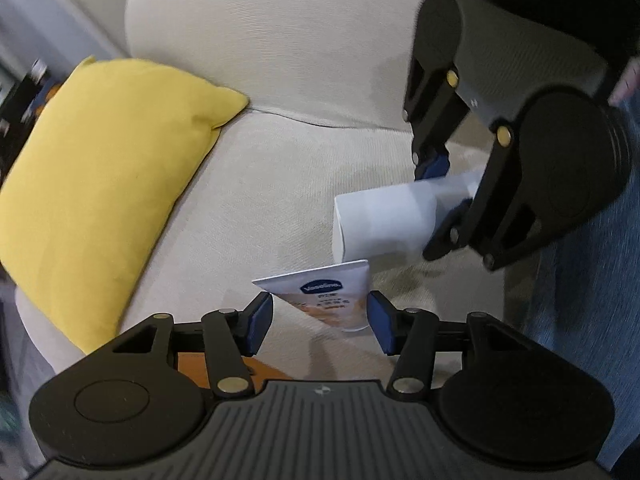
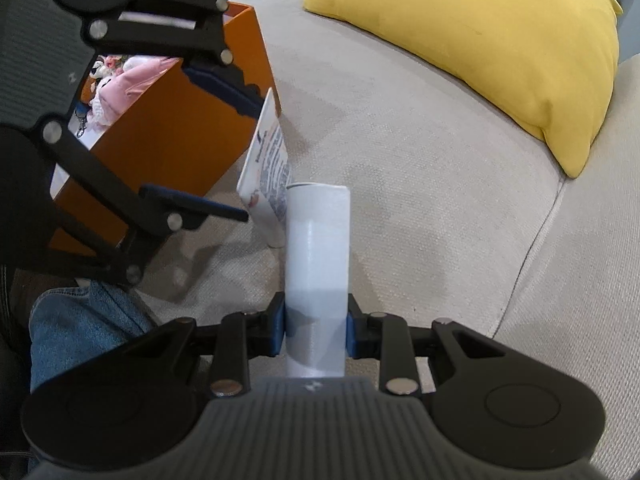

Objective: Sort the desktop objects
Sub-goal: 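Lift the Vaseline tube with the left tool while the right tool holds the white roll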

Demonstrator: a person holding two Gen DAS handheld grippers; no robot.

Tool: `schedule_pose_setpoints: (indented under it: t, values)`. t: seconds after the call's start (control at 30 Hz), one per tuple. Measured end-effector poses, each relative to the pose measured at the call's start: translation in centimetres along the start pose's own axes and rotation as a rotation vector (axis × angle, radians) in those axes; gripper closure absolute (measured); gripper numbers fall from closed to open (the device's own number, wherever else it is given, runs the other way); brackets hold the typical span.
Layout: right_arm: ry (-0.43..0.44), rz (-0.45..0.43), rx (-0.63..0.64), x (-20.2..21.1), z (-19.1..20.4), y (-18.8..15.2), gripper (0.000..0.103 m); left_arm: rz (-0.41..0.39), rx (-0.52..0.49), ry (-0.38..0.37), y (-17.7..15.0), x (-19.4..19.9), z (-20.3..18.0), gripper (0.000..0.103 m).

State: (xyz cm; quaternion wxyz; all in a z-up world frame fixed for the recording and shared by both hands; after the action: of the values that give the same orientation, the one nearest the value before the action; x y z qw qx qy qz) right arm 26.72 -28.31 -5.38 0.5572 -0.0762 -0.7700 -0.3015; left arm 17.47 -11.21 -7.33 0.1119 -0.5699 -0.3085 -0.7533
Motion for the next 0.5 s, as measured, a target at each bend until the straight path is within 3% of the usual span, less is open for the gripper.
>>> schedule_pose_setpoints:
  t: [0.3,0.5]
  values:
    - [-0.005,0.001,0.012,-0.3,0.5,0.2,0.073,0.061,-0.215,0.031,0.3,0.0,-0.2,0.042]
    - [0.004,0.003,-0.006,-0.5,0.2,-0.3,0.073,0.061,-0.357,-0.035,0.9,-1.2,-0.4,0.042]
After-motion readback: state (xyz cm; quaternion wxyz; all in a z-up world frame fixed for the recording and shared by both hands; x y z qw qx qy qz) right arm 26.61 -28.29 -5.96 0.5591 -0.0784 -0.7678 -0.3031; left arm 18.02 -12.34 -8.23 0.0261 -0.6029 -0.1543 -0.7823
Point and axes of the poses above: each gripper's, at about its wrist camera, not at the fingertips, and x roughly against the way its jaws point, z to its left, y to its top, the point moved 4 cm from there along -x, roughly the way its jaws point, and after that the axes turned 13 degrees about -y, right-handed, at the moved point
